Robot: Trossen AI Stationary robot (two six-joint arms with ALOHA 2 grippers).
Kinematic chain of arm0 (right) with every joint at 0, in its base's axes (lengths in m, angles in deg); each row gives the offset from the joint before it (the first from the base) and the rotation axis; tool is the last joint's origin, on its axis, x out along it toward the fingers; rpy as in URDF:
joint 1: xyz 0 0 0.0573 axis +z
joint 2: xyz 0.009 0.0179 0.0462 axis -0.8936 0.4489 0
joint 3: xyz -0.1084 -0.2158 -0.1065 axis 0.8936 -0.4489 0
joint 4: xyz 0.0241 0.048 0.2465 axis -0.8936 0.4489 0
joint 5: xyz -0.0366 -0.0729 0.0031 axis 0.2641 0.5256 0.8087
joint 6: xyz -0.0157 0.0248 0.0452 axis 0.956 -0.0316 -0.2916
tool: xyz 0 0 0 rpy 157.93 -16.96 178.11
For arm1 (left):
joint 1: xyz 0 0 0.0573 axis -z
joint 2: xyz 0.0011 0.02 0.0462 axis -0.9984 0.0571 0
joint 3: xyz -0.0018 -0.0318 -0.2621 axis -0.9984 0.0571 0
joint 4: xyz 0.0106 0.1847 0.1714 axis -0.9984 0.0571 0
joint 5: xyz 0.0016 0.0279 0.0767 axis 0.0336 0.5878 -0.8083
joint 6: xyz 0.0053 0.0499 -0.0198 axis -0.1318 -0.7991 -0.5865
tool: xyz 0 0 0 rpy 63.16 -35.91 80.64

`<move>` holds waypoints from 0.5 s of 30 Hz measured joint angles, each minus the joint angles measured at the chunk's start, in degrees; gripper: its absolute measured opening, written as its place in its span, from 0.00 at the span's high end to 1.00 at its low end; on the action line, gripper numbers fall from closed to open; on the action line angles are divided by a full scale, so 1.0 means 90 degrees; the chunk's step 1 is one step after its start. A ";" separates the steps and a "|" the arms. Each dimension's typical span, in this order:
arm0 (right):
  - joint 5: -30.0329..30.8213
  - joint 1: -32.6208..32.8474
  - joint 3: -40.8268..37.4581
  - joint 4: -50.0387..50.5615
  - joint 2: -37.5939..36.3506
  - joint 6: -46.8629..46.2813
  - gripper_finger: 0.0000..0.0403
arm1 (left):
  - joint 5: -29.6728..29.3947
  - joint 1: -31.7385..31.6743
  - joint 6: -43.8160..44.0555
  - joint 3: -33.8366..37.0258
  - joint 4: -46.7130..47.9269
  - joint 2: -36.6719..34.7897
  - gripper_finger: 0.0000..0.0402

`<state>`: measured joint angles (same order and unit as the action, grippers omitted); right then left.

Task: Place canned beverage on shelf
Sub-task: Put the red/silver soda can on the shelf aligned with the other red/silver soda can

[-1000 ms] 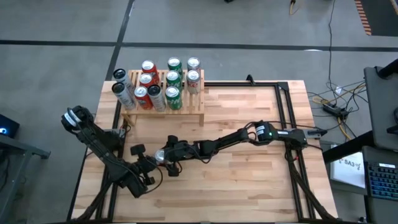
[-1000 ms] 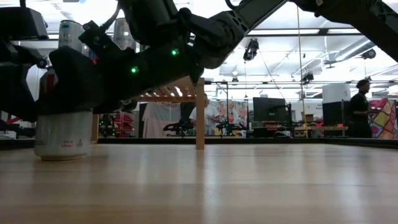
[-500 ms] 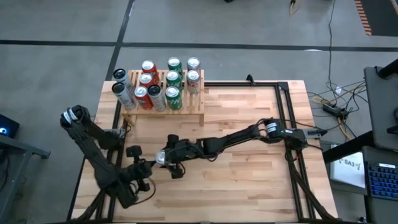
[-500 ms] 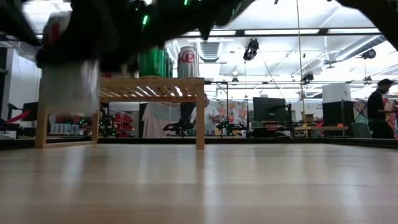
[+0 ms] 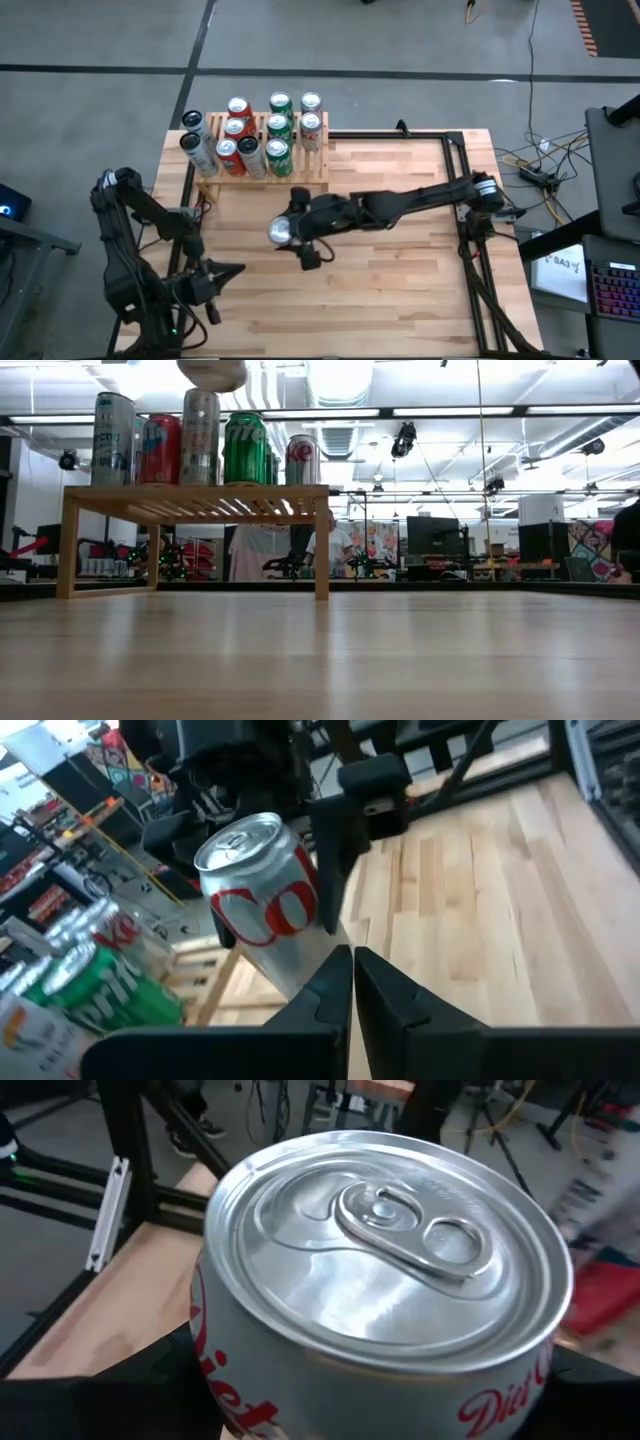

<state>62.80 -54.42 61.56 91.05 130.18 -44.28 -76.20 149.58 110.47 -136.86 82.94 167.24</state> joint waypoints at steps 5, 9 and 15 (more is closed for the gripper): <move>0.0061 -0.0068 -0.0024 0.0614 -0.0669 0.0004 0.30 | -0.0048 0.0000 -0.0618 -0.0362 0.0004 0.0000 1.00; 0.0093 -0.0196 -0.0022 0.0917 -0.1146 -0.0002 0.30 | -0.0049 -0.0007 -0.1072 -0.0505 0.0002 0.0000 1.00; 0.0230 -0.0470 -0.0193 0.1174 -0.1507 -0.0030 0.30 | -0.0199 -0.0031 -0.1520 -0.0589 -0.0006 -0.0117 1.00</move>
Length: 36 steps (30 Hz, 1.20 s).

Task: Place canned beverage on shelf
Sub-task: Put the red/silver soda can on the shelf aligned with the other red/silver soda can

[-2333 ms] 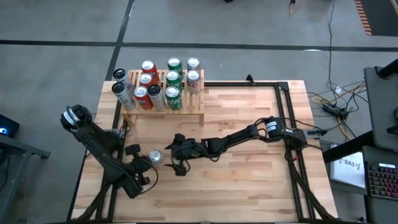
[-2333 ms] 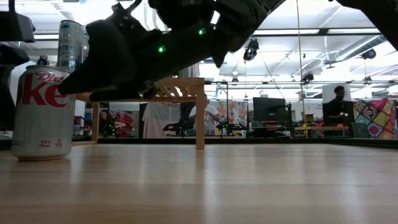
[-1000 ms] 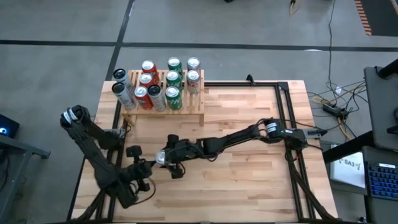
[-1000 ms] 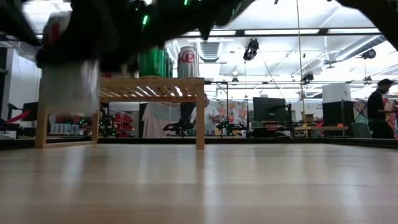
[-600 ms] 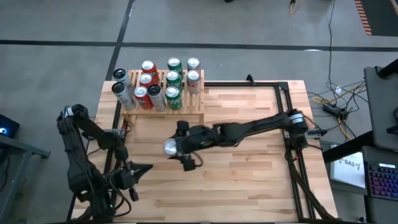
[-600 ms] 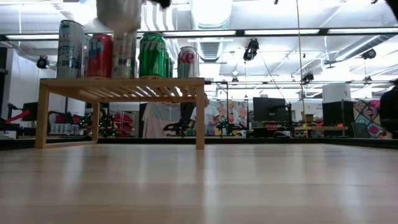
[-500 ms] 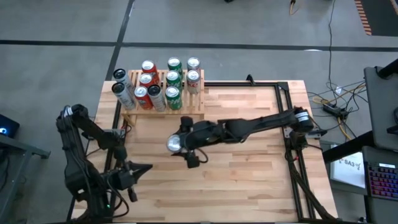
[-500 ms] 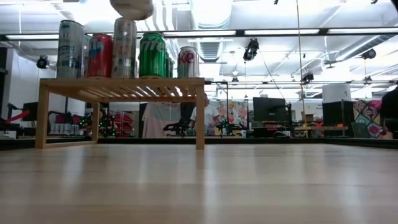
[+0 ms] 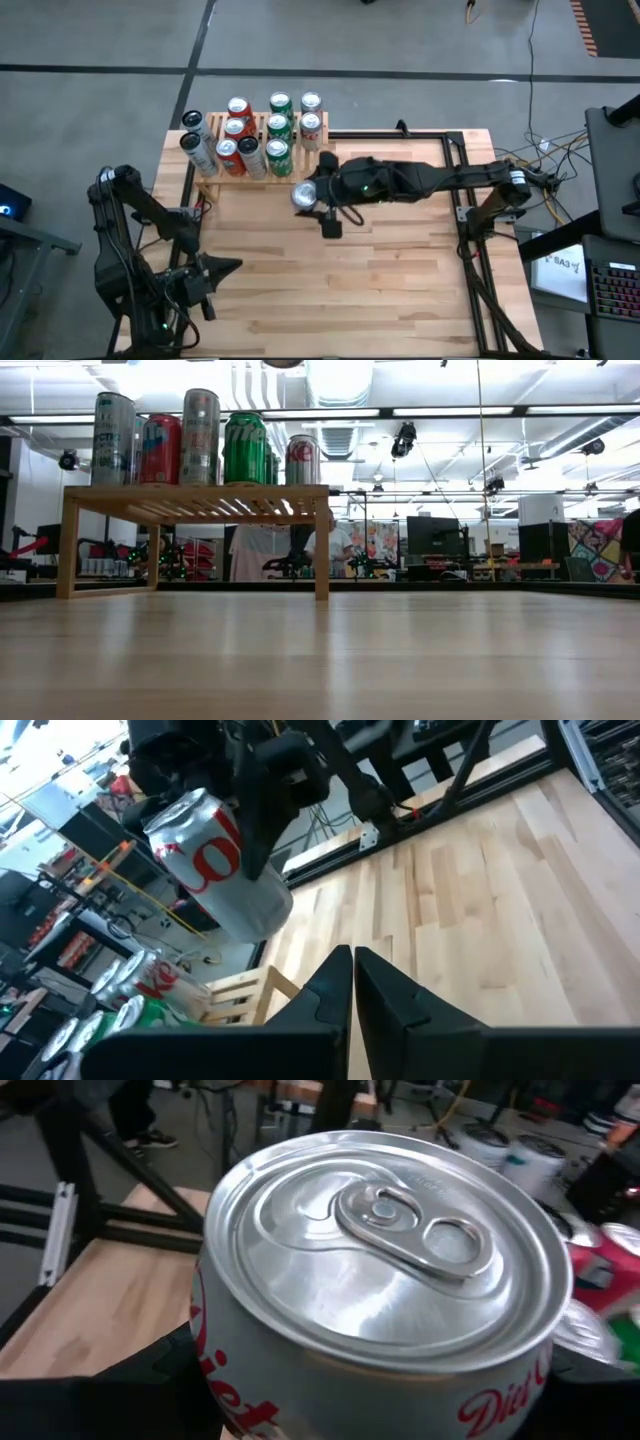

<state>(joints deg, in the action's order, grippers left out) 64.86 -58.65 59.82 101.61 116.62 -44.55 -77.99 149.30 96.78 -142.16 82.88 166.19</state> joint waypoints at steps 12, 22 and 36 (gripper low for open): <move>-0.0039 -0.0888 -0.0947 -0.0151 -0.0398 -0.0178 0.30 | -0.0069 -0.0761 -0.2117 0.0000 -0.1134 -0.0472 1.00; -0.0229 -0.1484 -0.1827 -0.1279 -0.0440 -0.0272 0.30 | 0.1383 -0.1821 -0.3161 0.0101 -0.1359 -0.1259 1.00; -0.0564 -0.2057 -0.2598 -0.2544 -0.0401 -0.0624 0.28 | 0.2131 -0.2140 -0.5184 0.2396 -0.5295 -0.2789 1.00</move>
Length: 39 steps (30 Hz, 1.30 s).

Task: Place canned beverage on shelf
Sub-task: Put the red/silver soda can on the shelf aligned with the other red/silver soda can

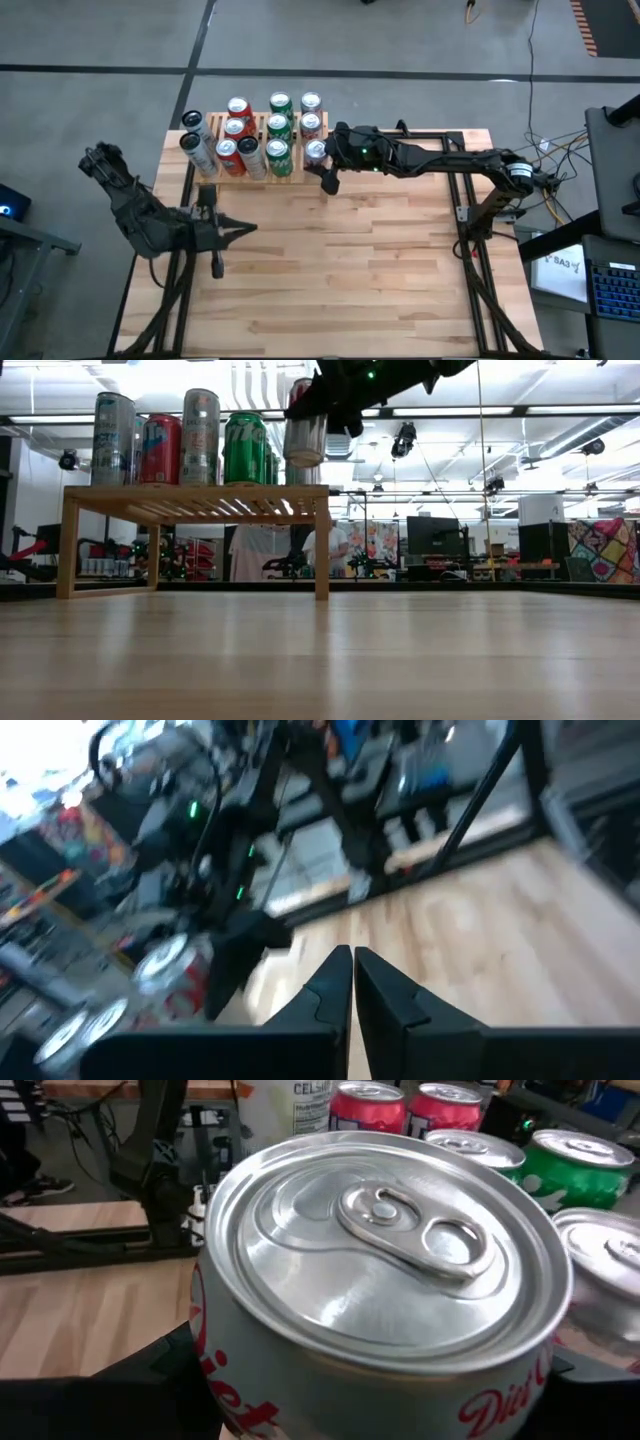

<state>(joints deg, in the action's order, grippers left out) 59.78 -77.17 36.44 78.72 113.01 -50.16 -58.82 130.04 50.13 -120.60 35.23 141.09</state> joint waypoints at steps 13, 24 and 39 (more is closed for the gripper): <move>0.0007 -0.0010 -0.0139 -0.0304 0.0079 -0.0010 0.28 | 0.0173 -0.0228 -0.0860 0.1608 -0.2445 -0.1246 1.00; 0.0057 -0.0008 -0.0146 -0.0497 0.0350 0.0046 0.28 | 0.0224 -0.0345 -0.0942 0.1710 -0.2468 -0.1558 1.00; 0.0077 -0.0048 -0.0145 -0.0365 0.0520 0.0155 0.28 | 0.0221 -0.0345 -0.0964 0.1710 -0.2463 -0.1529 1.00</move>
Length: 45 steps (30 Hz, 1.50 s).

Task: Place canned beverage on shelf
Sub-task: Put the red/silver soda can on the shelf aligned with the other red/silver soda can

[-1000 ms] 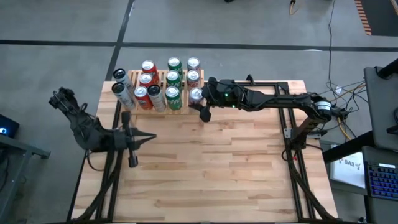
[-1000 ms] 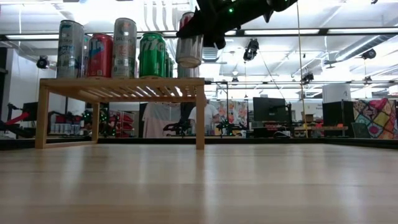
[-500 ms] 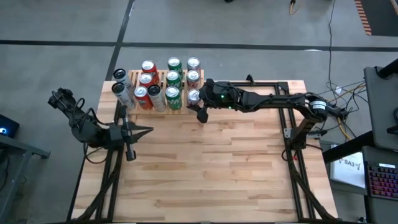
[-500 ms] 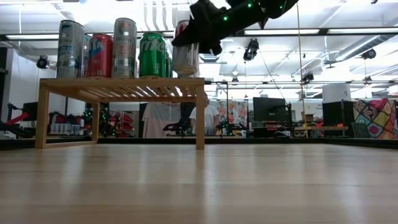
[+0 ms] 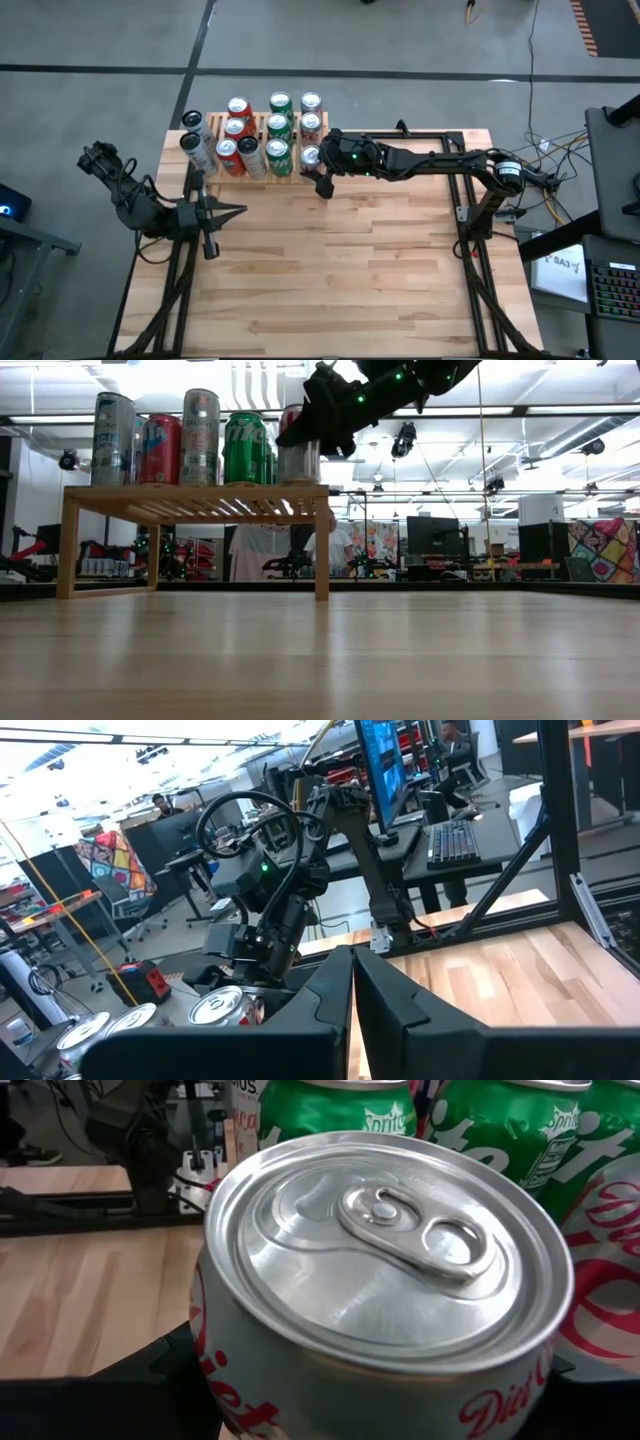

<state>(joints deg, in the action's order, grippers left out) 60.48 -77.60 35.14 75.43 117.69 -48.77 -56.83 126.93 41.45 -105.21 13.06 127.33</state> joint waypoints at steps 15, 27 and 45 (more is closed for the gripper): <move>0.0000 -0.0034 0.0004 0.0041 0.0000 0.0056 0.17 | 0.0000 0.0000 -0.0006 0.0000 0.0000 0.0000 1.00; 0.0000 -0.0053 0.0084 -0.0144 -0.0002 0.0129 0.13 | 0.0000 0.0000 -0.0059 0.0000 0.0000 0.0002 1.00; -0.0015 0.0008 0.1291 0.0151 -0.0240 0.0336 0.14 | 0.0000 0.0000 -0.0043 0.0000 0.0000 0.0002 1.00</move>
<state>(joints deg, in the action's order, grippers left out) 60.35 -77.52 46.76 76.79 115.52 -45.74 -56.83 126.93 41.07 -105.21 13.06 127.35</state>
